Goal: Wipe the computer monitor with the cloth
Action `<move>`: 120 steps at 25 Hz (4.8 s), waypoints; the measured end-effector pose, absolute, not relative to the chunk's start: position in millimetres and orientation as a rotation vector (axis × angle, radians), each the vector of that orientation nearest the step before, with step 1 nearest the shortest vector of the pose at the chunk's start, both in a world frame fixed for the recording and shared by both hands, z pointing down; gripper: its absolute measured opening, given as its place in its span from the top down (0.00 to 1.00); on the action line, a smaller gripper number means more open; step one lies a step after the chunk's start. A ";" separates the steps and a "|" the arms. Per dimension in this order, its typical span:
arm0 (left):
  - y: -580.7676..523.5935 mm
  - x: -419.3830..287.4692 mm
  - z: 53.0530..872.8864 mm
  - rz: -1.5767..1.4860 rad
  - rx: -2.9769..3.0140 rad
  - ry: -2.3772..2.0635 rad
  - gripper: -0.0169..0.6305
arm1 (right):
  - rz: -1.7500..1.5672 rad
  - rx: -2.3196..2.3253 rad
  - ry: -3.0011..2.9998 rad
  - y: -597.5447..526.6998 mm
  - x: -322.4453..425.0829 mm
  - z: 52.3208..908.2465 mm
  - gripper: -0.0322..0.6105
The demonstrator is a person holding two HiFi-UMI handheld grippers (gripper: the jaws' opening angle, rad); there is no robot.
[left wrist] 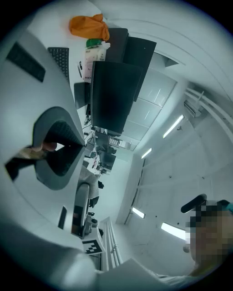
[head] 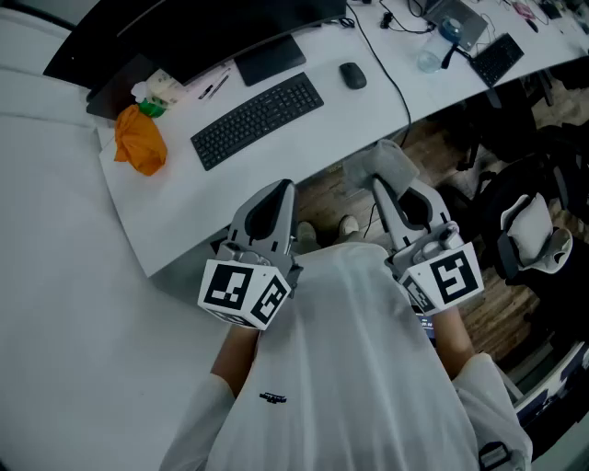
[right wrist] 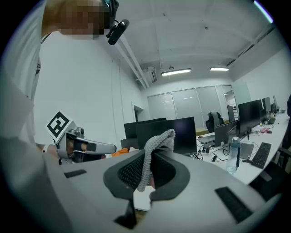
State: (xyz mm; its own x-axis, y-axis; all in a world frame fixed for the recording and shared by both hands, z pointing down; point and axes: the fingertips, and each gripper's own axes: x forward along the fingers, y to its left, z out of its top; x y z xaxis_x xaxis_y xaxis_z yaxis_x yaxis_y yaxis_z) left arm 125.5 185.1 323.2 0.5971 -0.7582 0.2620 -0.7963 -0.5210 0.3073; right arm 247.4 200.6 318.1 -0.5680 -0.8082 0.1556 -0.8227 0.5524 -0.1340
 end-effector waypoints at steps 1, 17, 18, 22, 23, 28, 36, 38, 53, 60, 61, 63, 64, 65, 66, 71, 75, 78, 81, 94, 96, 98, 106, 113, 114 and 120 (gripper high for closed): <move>186.3 127.5 323.0 0.135 2.431 -1.252 0.95 | 0.296 1.418 -2.702 201.6 249.9 318.5 0.93; 209.8 132.0 329.7 0.178 2.319 -1.434 0.95 | 0.321 1.303 -2.827 200.8 273.3 322.2 0.93; 210.0 128.9 331.1 0.177 2.305 -1.450 0.95 | 0.325 1.293 -2.831 198.7 272.1 323.9 0.93; 208.3 110.4 332.3 0.167 2.270 -1.500 0.95 | 0.347 1.251 -2.847 192.7 258.9 327.8 0.93; 206.6 103.0 332.6 0.162 2.261 -1.510 0.95 | 0.349 1.237 -2.850 190.5 252.6 328.7 0.93; 180.4 55.4 334.5 0.123 2.248 -1.532 0.95 | 0.320 1.191 -2.841 164.8 204.5 333.7 0.92; 121.9 -45.6 327.6 0.080 2.272 -1.516 0.95 | 0.330 1.200 -2.807 118.8 98.0 331.3 0.92; 108.9 -78.1 325.8 0.063 2.269 -1.513 0.95 | 0.324 1.212 -2.801 107.2 67.6 327.5 0.92; 49.4 -172.9 322.8 0.031 2.293 -1.408 0.95 | 0.310 1.241 -2.768 48.9 -50.9 316.2 0.92; 25.2 -163.0 320.7 0.037 2.280 -1.425 0.95 | 0.341 1.169 -2.802 15.6 -55.2 316.7 0.92; 22.2 -161.9 320.1 0.040 2.279 -1.430 0.95 | 0.337 1.159 -2.811 11.1 -56.1 314.6 0.92; 15.9 -159.9 318.6 0.047 2.280 -1.442 0.95 | 0.323 1.150 -2.833 1.0 -56.9 309.8 0.92; 12.9 -159.5 317.7 0.048 2.279 -1.450 0.95 | 0.315 1.149 -2.844 -4.6 -57.3 307.6 0.92; 9.9 -159.1 316.4 0.043 2.279 -1.458 0.95 | 0.306 1.150 -2.853 -10.5 -57.8 305.2 0.92; 6.7 -158.6 314.7 0.036 2.280 -1.465 0.95 | 0.297 1.149 -2.863 -16.8 -58.6 302.6 0.92; -8.6 -159.2 302.8 0.026 2.299 -1.473 0.95 | 0.257 1.137 -2.906 -46.6 -71.4 283.7 0.92; -23.4 -162.0 284.9 0.038 2.344 -1.483 0.95 | 0.220 1.162 -2.945 -69.4 -79.6 254.6 0.92; -41.5 -163.9 267.6 0.023 2.386 -1.505 0.95 | 0.135 1.196 -2.959 -91.5 -84.1 230.0 0.92; -56.9 -165.2 254.0 -0.001 2.409 -1.521 0.95 | 0.060 1.227 -2.959 -110.5 -89.5 211.8 0.92; -107.2 -178.0 235.2 -0.018 2.443 -1.545 0.95 | 0.044 1.374 -2.846 -199.1 -120.1 206.4 0.92; -113.5 -182.7 236.5 -0.009 2.442 -1.554 0.95 | 0.047 1.372 -2.833 -210.4 -125.6 211.2 0.92; -119.0 -187.8 238.7 0.002 2.438 -1.564 0.95 | 0.044 1.367 -2.810 -220.0 -131.3 216.9 0.92; -130.3 -198.0 249.0 0.025 2.403 -1.585 0.95 | 0.107 1.355 -2.715 -242.2 -140.8 246.1 0.92; -130.5 -195.6 255.1 0.031 2.393 -1.580 0.95 | 0.109 1.371 -2.612 -249.9 -136.3 254.7 0.91; -130.7 -193.6 255.5 0.031 2.396 -1.577 0.95 | 0.104 1.377 -2.602 -250.9 -133.4 254.9 0.91; -133.3 -186.3 256.9 0.032 2.406 -1.554 0.95 | 0.113 1.417 -2.566 -256.0 -113.9 257.2 0.90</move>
State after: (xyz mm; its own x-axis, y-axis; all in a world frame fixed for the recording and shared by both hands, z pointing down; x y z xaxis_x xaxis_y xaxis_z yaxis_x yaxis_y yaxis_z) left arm -186.3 -133.3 256.9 0.4220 -0.8910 0.1673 -0.8972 -0.3840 0.2180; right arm -113.9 -256.0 257.2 -0.5167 -0.8281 0.2174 -0.8440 0.5353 0.0331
